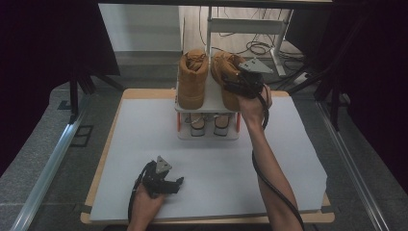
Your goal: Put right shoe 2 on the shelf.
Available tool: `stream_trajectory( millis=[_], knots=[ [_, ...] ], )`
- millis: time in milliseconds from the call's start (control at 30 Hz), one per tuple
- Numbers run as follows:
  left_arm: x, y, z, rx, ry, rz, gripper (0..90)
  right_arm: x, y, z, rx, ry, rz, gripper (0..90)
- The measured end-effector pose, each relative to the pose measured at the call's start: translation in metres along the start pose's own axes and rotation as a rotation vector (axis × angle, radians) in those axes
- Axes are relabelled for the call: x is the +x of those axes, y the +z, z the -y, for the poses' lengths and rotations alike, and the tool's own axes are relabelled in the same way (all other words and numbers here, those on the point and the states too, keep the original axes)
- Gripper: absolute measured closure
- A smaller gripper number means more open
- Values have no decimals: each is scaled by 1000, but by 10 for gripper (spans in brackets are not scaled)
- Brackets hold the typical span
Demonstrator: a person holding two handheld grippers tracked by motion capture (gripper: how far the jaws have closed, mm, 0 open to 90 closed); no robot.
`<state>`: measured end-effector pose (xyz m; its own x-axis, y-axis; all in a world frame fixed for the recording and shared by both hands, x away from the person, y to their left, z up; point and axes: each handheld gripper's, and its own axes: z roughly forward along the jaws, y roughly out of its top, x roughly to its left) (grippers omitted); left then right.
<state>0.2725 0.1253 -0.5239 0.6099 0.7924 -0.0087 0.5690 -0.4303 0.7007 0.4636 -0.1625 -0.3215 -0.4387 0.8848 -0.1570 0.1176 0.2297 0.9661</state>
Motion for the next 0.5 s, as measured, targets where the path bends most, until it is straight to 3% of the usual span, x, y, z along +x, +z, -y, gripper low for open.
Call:
stream_trajectory(
  millis=[133,300,500],
  knots=[
    [0,0,0,1,-1,0,159,-5,-2,1,23,37,-34,102],
    [0,0,0,0,0,0,159,-9,-8,8,26,66,-69,103],
    [0,0,0,0,0,0,159,-8,-17,14,22,57,-62,95]
  ],
)
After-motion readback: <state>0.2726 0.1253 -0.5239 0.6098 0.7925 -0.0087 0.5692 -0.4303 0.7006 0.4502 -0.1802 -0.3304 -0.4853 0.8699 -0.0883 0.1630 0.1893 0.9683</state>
